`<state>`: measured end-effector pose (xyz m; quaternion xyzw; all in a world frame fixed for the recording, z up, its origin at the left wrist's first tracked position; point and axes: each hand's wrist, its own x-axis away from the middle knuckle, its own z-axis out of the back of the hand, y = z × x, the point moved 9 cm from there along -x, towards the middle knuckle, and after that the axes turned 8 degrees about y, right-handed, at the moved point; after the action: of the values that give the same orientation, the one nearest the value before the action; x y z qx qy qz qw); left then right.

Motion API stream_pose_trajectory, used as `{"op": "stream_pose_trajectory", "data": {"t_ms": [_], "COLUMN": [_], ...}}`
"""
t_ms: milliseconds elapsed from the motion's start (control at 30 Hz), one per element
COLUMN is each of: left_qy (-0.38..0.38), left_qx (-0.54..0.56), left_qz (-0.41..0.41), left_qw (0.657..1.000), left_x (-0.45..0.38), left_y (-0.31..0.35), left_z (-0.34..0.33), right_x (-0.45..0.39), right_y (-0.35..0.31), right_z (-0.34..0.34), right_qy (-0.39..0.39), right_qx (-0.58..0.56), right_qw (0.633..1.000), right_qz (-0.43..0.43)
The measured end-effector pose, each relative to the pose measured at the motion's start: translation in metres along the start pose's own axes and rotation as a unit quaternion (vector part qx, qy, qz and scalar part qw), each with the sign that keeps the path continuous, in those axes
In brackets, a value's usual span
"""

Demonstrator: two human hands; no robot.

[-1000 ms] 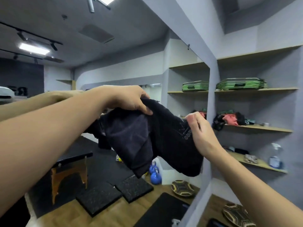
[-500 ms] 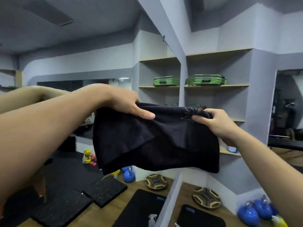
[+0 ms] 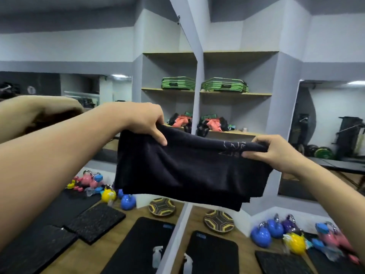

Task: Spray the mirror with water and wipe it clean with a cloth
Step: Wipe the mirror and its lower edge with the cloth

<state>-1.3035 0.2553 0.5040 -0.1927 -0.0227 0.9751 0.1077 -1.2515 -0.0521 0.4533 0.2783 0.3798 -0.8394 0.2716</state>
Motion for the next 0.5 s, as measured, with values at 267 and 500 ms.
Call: {"op": "stream_pose_trajectory", "data": {"t_ms": [267, 500], "left_qy": [0.159, -0.003], "left_qx": [0.023, 0.101], "left_qz": [-0.08, 0.04], "left_qw": [0.984, 0.994], "left_x": [-0.064, -0.118], "left_y": [0.017, 0.026], "left_z": [0.008, -0.048], "right_x": [-0.034, -0.047], "right_y": [0.063, 0.147], "right_z": [0.042, 0.039], "right_qy": [0.021, 0.0], "right_qx": [-0.109, -0.163], "right_qw": [0.992, 0.969], "right_qz": [-0.059, -0.187]}}
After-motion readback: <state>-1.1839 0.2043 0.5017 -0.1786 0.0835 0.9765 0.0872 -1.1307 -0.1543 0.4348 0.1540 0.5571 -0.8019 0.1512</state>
